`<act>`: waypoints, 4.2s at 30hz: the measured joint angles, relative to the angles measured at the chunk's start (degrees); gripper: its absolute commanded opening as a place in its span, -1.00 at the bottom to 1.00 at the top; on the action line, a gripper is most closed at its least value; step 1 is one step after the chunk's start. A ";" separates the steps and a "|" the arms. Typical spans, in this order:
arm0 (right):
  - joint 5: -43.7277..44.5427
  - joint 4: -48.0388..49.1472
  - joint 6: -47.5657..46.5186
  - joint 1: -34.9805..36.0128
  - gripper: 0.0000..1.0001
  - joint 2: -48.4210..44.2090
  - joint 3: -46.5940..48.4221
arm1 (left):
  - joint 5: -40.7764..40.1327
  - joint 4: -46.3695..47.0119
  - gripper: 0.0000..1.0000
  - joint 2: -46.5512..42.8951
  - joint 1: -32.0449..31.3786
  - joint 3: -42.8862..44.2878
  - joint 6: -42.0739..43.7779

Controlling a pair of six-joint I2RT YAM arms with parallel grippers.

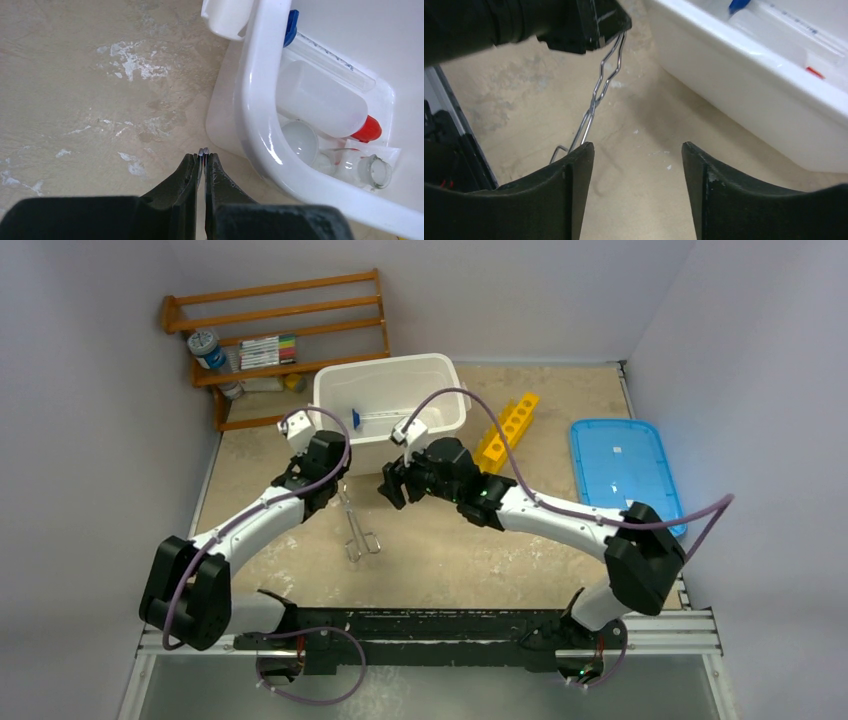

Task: Organize the chemistry lab equipment

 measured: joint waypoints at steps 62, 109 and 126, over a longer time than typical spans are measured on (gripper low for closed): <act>-10.08 7.28 3.63 2.89 -1.00 20.20 9.07 | 6.19 -4.94 -0.51 -12.63 0.00 4.83 -3.63; 6.01 -14.93 -35.23 -11.28 -1.00 28.52 44.30 | -10.58 -3.85 0.08 -29.22 0.00 0.48 5.25; -5.20 -30.03 -45.64 -16.39 -1.00 43.78 63.78 | -10.27 -4.15 0.08 -24.22 0.02 3.39 7.80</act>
